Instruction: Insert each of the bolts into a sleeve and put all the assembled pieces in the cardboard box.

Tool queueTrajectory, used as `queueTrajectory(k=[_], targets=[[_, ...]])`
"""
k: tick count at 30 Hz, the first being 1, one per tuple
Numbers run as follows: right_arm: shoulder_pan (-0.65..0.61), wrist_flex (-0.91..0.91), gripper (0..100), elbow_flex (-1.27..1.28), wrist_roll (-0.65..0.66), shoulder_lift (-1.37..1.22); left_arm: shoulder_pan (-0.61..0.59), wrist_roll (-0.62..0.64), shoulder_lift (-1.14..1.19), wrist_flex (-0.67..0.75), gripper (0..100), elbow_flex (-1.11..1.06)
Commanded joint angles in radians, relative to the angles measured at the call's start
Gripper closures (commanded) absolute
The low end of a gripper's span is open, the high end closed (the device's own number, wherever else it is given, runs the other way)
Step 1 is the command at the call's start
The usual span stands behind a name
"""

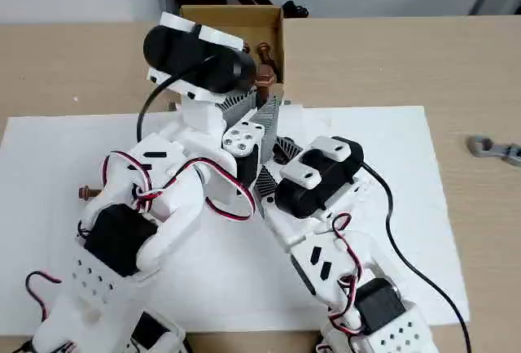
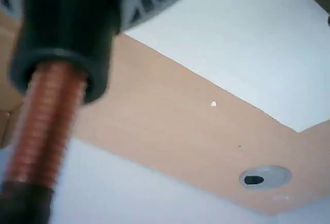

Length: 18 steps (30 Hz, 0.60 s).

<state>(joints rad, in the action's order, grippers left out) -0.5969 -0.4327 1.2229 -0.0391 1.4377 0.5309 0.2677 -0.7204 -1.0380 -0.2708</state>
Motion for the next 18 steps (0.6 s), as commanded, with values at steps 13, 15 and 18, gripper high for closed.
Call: queueTrajectory(k=[13, 15, 18], targets=[[0.015, 0.013, 99.5, -0.009, -0.011, 0.018, -0.006, 0.002, -0.009, 0.000, 99, -0.054], [0.015, 0.013, 99.5, -0.009, -0.011, 0.018, -0.006, 0.000, -0.009, -0.003, 99, -0.054], [0.015, 0.013, 99.5, -0.009, -0.011, 0.018, -0.006, -0.002, -0.009, -0.005, 99, -0.054]])
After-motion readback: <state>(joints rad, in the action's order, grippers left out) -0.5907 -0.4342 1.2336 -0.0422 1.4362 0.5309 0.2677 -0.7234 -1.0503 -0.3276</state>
